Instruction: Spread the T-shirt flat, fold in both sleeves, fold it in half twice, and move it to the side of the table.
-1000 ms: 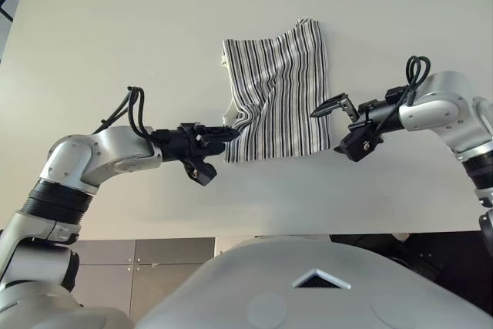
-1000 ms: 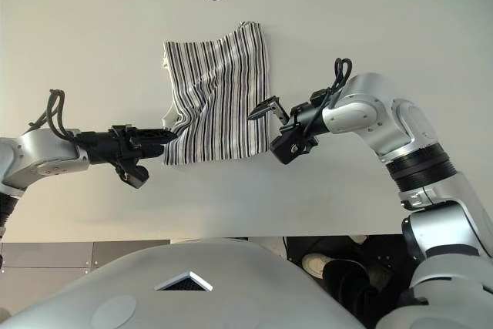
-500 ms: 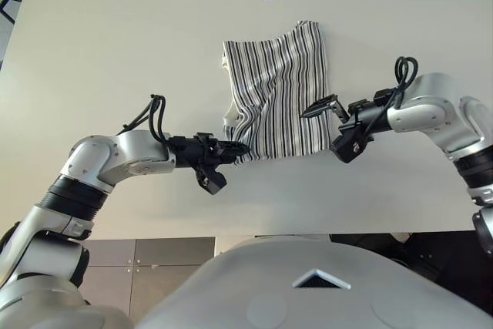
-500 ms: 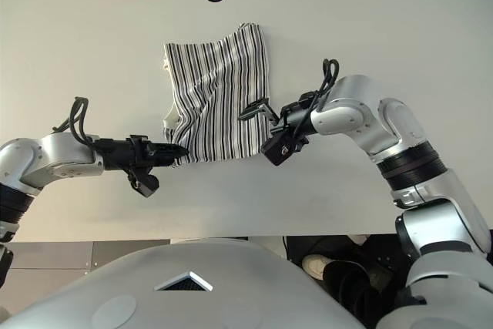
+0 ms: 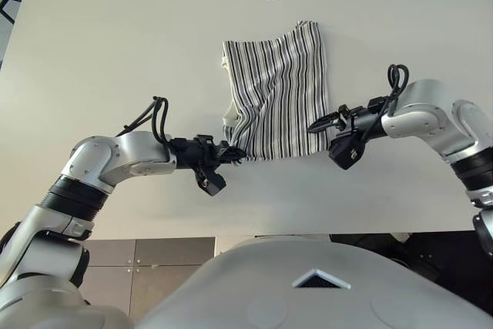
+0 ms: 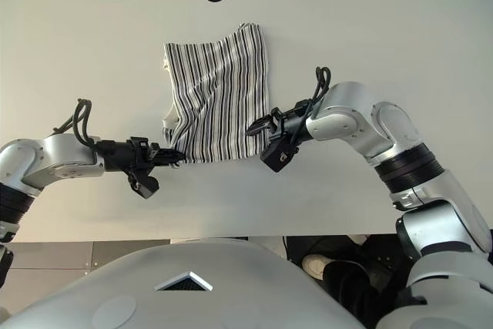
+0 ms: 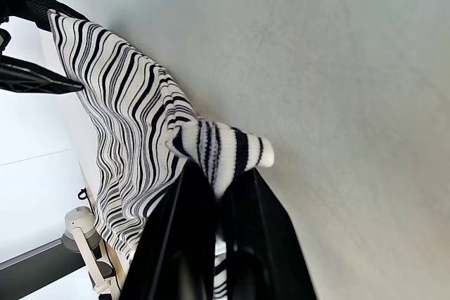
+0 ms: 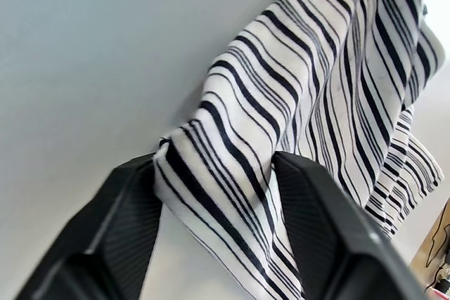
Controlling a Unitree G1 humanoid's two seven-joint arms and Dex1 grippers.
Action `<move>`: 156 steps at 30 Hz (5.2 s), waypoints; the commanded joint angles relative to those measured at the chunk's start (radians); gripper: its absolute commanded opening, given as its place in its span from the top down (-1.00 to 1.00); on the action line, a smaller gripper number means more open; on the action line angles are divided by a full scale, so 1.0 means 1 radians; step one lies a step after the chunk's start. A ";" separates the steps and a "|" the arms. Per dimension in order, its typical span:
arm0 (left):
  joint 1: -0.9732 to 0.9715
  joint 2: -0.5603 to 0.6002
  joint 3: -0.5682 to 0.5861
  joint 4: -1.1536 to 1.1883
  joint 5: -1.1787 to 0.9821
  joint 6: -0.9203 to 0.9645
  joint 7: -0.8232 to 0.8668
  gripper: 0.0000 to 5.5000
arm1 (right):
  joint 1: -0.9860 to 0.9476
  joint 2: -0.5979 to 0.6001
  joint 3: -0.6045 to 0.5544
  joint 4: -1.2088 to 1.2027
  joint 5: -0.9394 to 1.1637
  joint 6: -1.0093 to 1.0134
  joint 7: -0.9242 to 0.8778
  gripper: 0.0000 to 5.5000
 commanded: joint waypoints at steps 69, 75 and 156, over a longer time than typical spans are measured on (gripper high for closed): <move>0.395 -0.060 -0.056 -0.333 -0.491 0.455 -0.462 0.23 | 0.208 -0.195 -0.149 -0.400 0.612 0.796 0.458 0.93; 0.385 0.028 -0.090 -0.383 -0.558 0.504 -0.594 0.23 | 0.223 -0.184 -0.142 -0.424 0.619 0.829 0.438 0.93; 0.469 0.180 -0.039 -0.550 -0.912 0.646 -0.632 0.94 | 0.334 -0.283 -0.162 -0.582 0.772 0.980 0.508 0.93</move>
